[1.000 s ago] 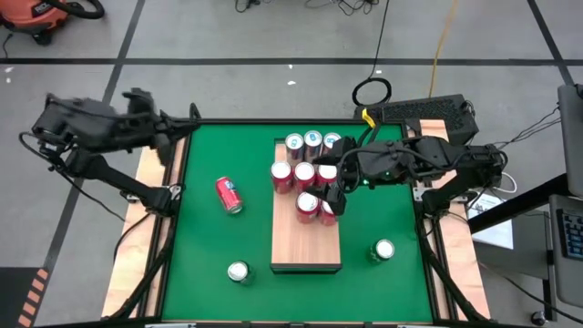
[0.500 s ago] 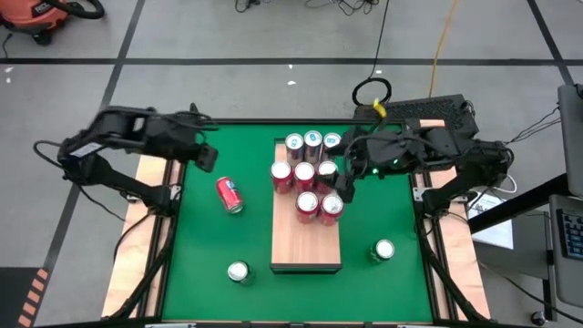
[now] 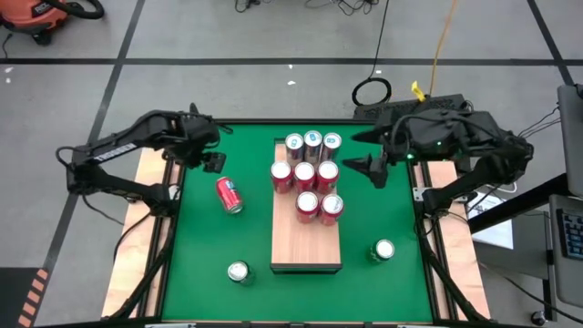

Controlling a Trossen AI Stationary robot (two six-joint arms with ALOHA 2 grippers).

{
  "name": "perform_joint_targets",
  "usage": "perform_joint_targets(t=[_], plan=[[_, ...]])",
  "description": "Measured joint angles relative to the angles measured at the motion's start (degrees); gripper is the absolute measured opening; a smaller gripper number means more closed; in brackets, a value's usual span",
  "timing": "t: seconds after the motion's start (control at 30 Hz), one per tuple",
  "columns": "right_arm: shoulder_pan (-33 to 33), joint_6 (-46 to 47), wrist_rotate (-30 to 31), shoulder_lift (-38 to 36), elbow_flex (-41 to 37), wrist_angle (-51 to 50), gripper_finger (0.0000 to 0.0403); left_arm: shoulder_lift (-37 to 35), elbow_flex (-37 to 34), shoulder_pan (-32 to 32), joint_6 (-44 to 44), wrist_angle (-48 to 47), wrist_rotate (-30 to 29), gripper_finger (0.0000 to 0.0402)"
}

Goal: Place canned beverage on shelf
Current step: Put the orange soda can on the shelf aligned with the other orange soda cans

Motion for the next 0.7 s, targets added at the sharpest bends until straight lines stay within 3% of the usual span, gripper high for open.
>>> perform_joint_targets(t=[0.2,0.33,0.53,0.7], plan=[[0.73,1.79,-1.92,-0.33,0.0,-3.99,0.0377,-0.95,-11.05,0.23,-1.44,7.07,3.47,0.025],[1.77,2.85,-3.71,-0.37,0.0,-6.71,0.0377,-1.39,-16.37,0.12,-5.9,11.24,2.54,0.025],[2.12,3.64,-4.96,-0.33,0.0,-8.25,0.0377,-1.49,-20.37,-0.81,-9.08,18.65,2.36,0.025],[2.08,2.66,-7.5,-0.59,0.0,-8.6,0.0377,-1.54,-22.15,-0.78,-10.91,18.4,2.33,0.025]])
